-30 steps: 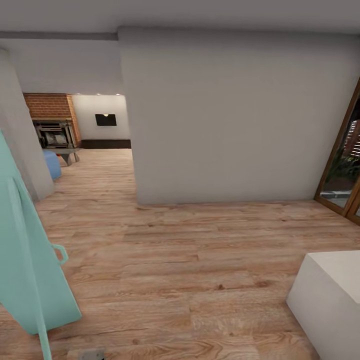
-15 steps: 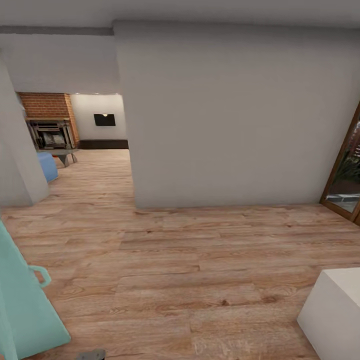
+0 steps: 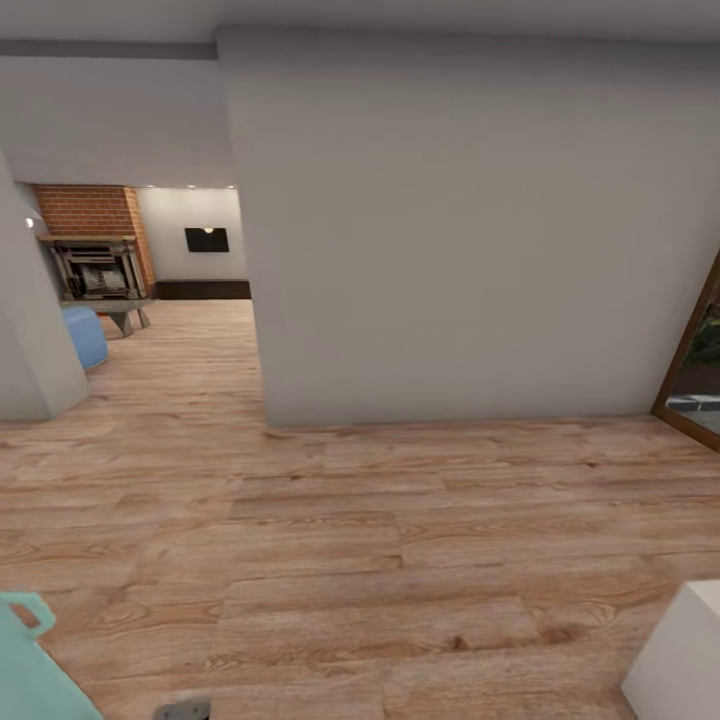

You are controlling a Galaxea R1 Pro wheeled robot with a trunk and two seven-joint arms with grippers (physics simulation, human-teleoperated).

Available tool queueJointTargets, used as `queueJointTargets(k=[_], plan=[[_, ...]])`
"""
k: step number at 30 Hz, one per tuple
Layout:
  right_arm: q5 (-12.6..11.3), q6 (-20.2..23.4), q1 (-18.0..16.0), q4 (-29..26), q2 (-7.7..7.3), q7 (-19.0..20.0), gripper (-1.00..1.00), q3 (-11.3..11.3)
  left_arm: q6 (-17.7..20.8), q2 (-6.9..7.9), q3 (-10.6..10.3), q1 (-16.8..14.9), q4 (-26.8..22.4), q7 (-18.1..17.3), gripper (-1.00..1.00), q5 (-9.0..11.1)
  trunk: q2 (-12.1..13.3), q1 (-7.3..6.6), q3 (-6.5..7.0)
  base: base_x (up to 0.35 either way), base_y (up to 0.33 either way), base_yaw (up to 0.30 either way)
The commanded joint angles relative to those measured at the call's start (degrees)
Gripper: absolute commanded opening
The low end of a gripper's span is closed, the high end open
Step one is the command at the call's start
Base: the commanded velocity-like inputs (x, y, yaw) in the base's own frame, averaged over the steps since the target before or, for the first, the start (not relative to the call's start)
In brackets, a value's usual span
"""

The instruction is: Move the two storage containers from the living room to the garage. In the garage, place one container on the floor and stack the other container on top of it (either order is fine).

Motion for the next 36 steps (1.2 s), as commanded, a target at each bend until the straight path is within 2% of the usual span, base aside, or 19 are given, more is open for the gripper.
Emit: queueJointTargets(k=[1, 21, 36], plan=[[0.2, -0.2, 0.0, 0.0, -0.01, 0.0, 1.0, 0.1, -0.2, -0.01, 0.3, 0.0, 0.1, -0.1, 1.0, 0.0, 0.0, 0.03, -0.06, 0.346, 0.0, 0.0], [0.2, -0.2, 0.0, 0.0, -0.01, 0.0, 1.0, 0.1, -0.2, -0.01, 0.3, 0.0, 0.1, -0.1, 1.0, 0.0, 0.0, 0.03, -0.06, 0.347, 0.0, 0.003], [0.2, -0.2, 0.0, 0.0, -0.01, 0.0, 1.0, 0.1, -0.2, -0.01, 0.3, 0.0, 0.1, -0.1, 1.0, 0.0, 0.0, 0.03, -0.06, 0.347, 0.0, 0.181]])
